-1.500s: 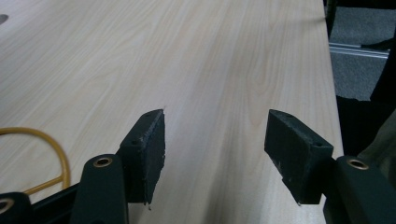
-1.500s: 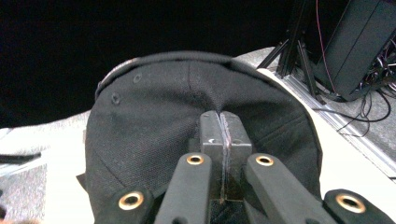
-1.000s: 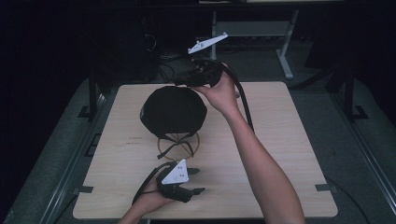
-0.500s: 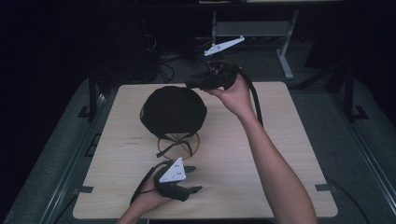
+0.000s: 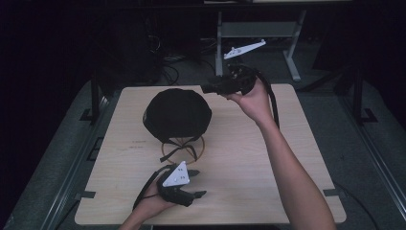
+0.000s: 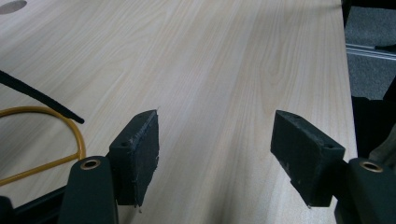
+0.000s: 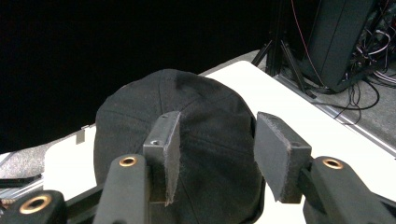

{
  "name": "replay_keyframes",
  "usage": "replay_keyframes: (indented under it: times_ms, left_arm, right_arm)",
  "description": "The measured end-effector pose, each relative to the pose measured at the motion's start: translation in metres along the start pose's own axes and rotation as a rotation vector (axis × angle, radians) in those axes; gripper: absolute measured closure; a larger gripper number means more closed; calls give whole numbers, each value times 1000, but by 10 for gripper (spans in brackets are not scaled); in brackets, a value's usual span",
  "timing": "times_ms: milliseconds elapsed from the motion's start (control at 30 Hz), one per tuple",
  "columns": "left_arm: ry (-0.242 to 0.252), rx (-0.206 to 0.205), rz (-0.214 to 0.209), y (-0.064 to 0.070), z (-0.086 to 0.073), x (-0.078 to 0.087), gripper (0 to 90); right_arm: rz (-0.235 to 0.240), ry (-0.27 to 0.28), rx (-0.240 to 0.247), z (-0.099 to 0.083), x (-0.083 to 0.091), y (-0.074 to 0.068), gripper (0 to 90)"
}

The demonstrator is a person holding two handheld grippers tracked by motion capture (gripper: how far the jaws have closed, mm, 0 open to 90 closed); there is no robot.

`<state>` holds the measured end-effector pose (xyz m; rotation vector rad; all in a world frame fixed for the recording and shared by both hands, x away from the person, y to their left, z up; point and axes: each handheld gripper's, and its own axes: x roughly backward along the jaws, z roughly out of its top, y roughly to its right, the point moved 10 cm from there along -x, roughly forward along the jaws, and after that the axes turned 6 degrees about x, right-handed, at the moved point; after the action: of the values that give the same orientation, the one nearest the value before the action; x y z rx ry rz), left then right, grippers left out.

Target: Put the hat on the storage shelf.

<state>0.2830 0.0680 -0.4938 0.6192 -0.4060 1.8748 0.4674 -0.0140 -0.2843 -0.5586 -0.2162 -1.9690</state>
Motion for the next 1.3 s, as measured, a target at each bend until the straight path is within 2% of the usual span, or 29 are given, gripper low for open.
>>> replay_keyframes:
  times_ms: [567, 1300]
  left_arm:
    - [-3, 2, -3, 2, -1, -1, 311]
    - [-15, -4, -8, 3, -3, -4, 298]
  right_arm:
    - [-1, -7, -39, -19, 15, 5, 443]
    - [-16, -18, -67, -41, 30, 12, 426]
